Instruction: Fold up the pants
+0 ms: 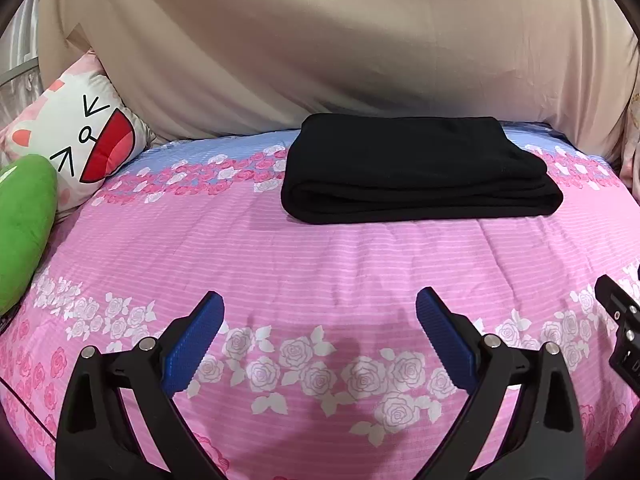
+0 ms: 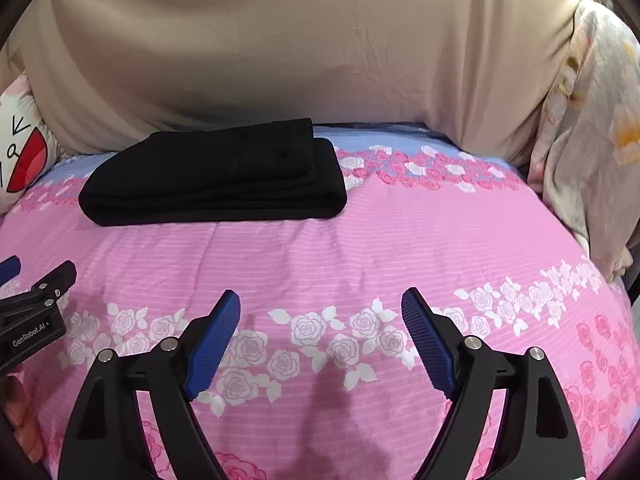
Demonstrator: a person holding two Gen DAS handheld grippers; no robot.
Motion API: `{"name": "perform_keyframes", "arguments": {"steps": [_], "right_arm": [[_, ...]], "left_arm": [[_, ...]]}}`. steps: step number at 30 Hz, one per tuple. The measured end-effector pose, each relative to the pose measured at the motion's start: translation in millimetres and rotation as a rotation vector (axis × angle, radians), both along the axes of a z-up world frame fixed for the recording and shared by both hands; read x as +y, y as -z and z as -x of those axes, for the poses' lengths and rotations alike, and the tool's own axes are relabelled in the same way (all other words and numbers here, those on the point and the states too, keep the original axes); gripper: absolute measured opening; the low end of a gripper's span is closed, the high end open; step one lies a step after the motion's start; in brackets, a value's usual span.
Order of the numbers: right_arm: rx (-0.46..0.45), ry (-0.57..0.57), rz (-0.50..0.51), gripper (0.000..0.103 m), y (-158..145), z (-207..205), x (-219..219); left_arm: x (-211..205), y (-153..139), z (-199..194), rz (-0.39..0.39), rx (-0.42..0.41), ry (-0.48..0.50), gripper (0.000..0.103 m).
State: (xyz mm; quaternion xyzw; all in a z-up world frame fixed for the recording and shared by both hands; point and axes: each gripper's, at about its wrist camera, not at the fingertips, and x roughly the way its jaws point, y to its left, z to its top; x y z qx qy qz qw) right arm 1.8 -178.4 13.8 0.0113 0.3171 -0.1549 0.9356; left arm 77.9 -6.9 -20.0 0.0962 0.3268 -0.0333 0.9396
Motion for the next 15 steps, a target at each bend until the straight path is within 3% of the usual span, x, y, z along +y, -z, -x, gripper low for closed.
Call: {"name": "perform_keyframes", "arguments": {"steps": [15], "right_arm": [[-0.004, 0.001, 0.014, 0.084, -1.7, -0.1, 2.7]], "left_arm": [[-0.1, -2.4, 3.1, 0.004, -0.012, 0.012, 0.095]]}}
